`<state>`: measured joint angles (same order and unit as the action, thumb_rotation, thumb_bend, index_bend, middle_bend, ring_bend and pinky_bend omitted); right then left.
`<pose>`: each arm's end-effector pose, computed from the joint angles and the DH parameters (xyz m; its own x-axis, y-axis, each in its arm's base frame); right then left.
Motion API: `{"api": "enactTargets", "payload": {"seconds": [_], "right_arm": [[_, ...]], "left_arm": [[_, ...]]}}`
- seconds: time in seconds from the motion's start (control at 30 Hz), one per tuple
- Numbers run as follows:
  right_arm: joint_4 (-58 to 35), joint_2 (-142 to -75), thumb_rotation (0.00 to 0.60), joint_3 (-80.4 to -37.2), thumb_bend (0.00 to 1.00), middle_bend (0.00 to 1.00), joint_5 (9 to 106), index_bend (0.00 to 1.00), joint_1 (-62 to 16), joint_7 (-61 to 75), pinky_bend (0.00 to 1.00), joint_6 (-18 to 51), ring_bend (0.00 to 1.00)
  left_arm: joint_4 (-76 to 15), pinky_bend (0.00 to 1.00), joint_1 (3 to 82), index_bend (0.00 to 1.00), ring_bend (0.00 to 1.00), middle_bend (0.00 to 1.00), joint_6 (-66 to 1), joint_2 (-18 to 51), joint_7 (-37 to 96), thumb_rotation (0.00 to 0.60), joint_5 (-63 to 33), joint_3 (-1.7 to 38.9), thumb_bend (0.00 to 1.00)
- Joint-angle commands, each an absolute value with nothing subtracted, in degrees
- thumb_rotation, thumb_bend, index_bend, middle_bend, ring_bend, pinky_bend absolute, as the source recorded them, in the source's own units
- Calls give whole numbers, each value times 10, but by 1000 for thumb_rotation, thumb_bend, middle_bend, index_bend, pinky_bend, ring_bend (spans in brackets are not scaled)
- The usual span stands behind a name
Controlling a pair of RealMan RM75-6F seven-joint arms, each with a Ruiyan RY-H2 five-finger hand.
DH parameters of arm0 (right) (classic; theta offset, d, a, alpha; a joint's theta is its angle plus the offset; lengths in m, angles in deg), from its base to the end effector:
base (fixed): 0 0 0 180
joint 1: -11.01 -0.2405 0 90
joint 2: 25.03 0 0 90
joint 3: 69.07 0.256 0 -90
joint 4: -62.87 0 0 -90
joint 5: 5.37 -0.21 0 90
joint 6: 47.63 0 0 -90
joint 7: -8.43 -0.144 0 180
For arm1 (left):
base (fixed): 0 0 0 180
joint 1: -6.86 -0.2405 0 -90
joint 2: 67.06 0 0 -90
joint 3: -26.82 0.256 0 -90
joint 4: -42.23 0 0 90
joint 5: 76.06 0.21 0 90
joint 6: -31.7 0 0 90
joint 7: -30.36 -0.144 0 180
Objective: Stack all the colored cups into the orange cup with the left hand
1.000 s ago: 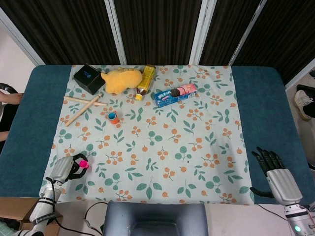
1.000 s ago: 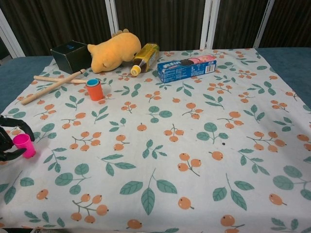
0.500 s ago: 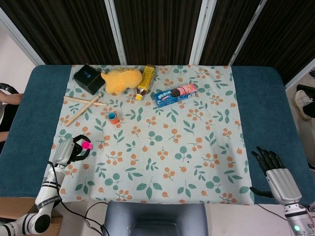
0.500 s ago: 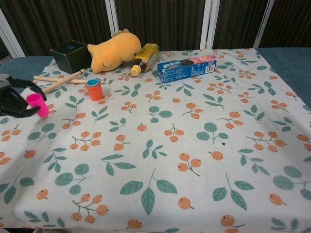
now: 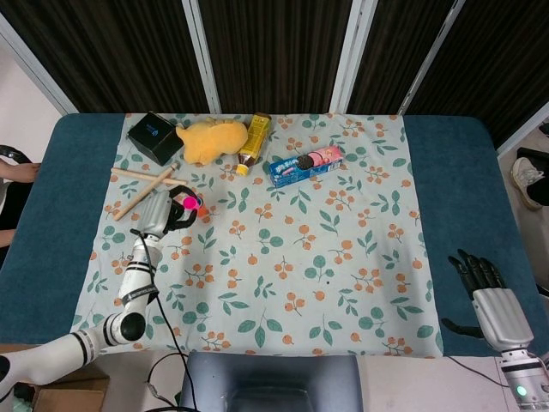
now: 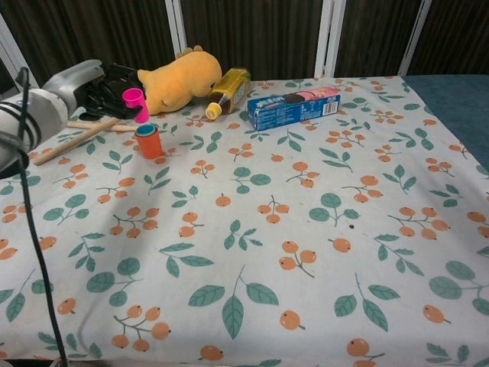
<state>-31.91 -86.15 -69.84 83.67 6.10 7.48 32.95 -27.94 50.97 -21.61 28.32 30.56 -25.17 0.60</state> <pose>-0.3095 -0.1660 0.1503 0.3977 -0.1430 0.9063 -0.9175 -0.0579 0.3935 -0.1571 0.4204 0.0134 -0.1113 0.1410 0.9837 0.9934 -0.0127 0.1143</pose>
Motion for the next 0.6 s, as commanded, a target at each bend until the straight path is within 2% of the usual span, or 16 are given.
{"api": "enactTargets", "payload": {"seconds": [0.03,0.6], "right_arm": [[-319,-861,600,-695,134,0,830,0,60,76,0,328,0],[-320,-868,600,-684,135,0,801,0,51,95,0,307,0]], "left_arm": [[-232,1000,541,616,1000,1000,-201,317,290,600,-270,-3,382],[-85,1000,579,618,1000,1000,-150,368,321,600,-276,-2,382]]}}
